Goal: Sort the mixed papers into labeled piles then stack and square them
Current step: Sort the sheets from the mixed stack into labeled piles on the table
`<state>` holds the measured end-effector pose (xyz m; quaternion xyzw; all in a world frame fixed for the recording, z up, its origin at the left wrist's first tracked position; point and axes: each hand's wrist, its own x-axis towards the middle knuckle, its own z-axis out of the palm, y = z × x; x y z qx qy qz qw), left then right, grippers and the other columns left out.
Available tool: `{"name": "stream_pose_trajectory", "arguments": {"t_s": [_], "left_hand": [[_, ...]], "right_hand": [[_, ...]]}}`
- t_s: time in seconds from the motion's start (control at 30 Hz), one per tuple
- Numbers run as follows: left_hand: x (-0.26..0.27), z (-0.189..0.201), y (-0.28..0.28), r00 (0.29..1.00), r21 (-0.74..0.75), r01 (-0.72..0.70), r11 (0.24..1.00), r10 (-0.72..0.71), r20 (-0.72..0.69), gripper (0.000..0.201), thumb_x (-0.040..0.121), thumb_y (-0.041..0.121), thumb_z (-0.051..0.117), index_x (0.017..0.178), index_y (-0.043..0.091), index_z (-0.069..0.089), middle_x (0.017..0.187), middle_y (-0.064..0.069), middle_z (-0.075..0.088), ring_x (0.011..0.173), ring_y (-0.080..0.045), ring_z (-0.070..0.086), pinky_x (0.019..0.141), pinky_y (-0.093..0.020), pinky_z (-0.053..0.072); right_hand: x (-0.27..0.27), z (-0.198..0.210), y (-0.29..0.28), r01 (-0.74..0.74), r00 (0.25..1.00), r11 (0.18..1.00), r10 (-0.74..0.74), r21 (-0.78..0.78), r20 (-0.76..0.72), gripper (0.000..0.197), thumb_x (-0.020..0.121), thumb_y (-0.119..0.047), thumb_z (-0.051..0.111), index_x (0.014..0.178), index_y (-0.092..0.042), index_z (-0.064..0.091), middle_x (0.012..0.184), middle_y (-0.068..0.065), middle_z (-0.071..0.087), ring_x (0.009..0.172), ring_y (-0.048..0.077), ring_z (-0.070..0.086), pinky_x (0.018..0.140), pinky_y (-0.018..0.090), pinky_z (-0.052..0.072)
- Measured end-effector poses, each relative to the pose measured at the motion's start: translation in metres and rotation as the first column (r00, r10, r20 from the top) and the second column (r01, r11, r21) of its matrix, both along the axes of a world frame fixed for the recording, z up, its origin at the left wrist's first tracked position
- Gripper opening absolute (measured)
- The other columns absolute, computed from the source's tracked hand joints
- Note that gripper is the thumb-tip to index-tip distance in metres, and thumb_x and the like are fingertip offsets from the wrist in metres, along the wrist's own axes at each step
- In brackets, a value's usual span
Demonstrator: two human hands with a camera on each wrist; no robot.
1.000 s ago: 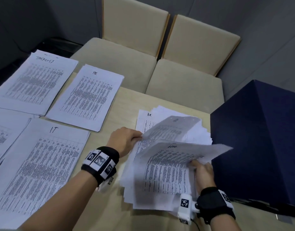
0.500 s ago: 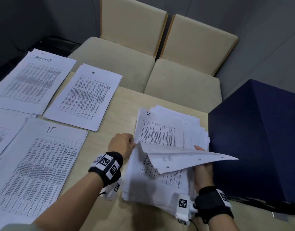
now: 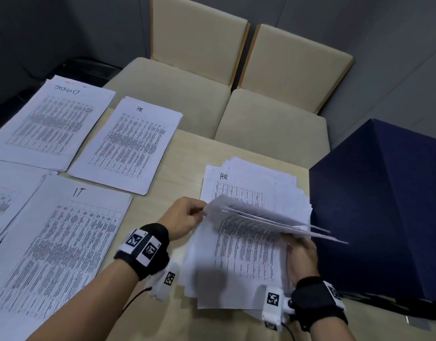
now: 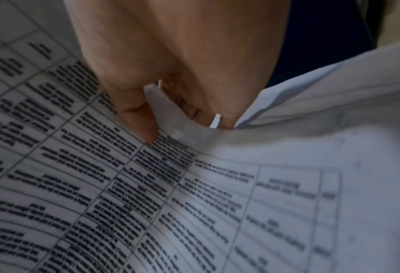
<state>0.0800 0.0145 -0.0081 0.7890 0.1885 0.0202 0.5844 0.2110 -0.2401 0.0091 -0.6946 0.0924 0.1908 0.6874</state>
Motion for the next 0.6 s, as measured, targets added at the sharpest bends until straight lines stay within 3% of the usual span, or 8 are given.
{"name": "stream_pose_trajectory", "arguments": {"t_s": [0.07,0.17,0.23,0.3,0.4,0.5,0.6], "left_hand": [[0.003,0.0,-0.004,0.987,0.133,-0.125,0.983,0.137,-0.08,0.044,0.083,-0.009,0.047,0.075,0.031,0.063,0.069,0.016,0.06,0.066,-0.006,0.053,0.063,-0.017,0.041],[0.007,-0.007,-0.007,0.892,0.309,-0.321,0.895,0.396,-0.219,0.005,0.088,0.016,0.06,0.092,0.02,0.06,0.083,0.009,0.062,0.08,-0.016,0.059,0.071,-0.027,0.046],[0.009,-0.011,-0.01,0.879,0.379,-0.257,0.889,0.378,-0.292,0.015,0.086,0.028,0.067,0.08,0.019,0.058,0.075,0.005,0.061,0.074,-0.02,0.059,0.062,-0.027,0.042],[0.012,-0.012,-0.013,0.91,0.447,-0.165,0.879,0.311,-0.275,0.026,0.088,0.025,0.065,0.066,0.019,0.051,0.064,0.004,0.055,0.066,-0.022,0.055,0.052,-0.026,0.034],[0.014,-0.009,-0.012,0.927,0.573,-0.046,0.818,0.249,-0.281,0.029,0.093,0.023,0.055,0.066,0.018,0.045,0.066,0.002,0.053,0.066,-0.024,0.05,0.055,-0.029,0.032],[0.015,-0.001,-0.008,0.911,0.729,0.064,0.682,0.259,-0.322,0.018,0.095,0.017,0.044,0.078,0.016,0.048,0.081,-0.004,0.061,0.067,-0.026,0.049,0.059,-0.031,0.035],[0.01,0.013,-0.004,0.863,0.799,0.219,0.56,0.27,-0.426,0.017,0.094,0.011,0.038,0.094,0.011,0.054,0.088,-0.007,0.061,0.067,-0.025,0.044,0.059,-0.032,0.033]], "right_hand": [[-0.001,0.001,-0.001,-0.03,1.0,0.999,0.03,-0.014,0.01,0.024,0.083,0.012,0.06,0.097,-0.005,0.069,0.097,0.006,0.072,0.094,0.017,0.066,0.082,0.024,0.052],[-0.001,-0.003,-0.003,0.017,1.0,0.998,-0.018,-0.064,-0.019,0.022,0.081,0.009,0.061,0.09,-0.012,0.062,0.096,0.01,0.071,0.094,0.025,0.065,0.082,0.033,0.051],[0.001,-0.007,-0.004,0.034,0.999,0.995,-0.036,-0.093,-0.024,0.024,0.08,0.008,0.061,0.082,-0.015,0.059,0.092,0.008,0.069,0.093,0.026,0.063,0.083,0.037,0.05],[0.001,-0.006,-0.004,0.036,0.998,0.993,-0.041,-0.111,-0.045,0.024,0.082,0.009,0.06,0.072,-0.012,0.055,0.088,0.009,0.064,0.093,0.027,0.06,0.091,0.043,0.049],[-0.001,-0.003,-0.005,0.024,0.998,0.996,-0.029,-0.083,-0.06,0.024,0.084,0.01,0.056,0.071,-0.01,0.057,0.088,0.011,0.065,0.095,0.027,0.06,0.097,0.043,0.048],[-0.004,0.006,-0.004,0.0,0.998,0.999,-0.003,-0.047,-0.063,0.023,0.087,0.013,0.049,0.084,-0.006,0.062,0.09,0.011,0.067,0.086,0.022,0.062,0.076,0.029,0.053],[-0.005,0.009,0.0,-0.002,0.999,0.999,0.001,-0.034,-0.049,0.025,0.088,0.016,0.045,0.081,-0.004,0.059,0.079,0.006,0.065,0.075,0.017,0.06,0.056,0.014,0.05]]}}
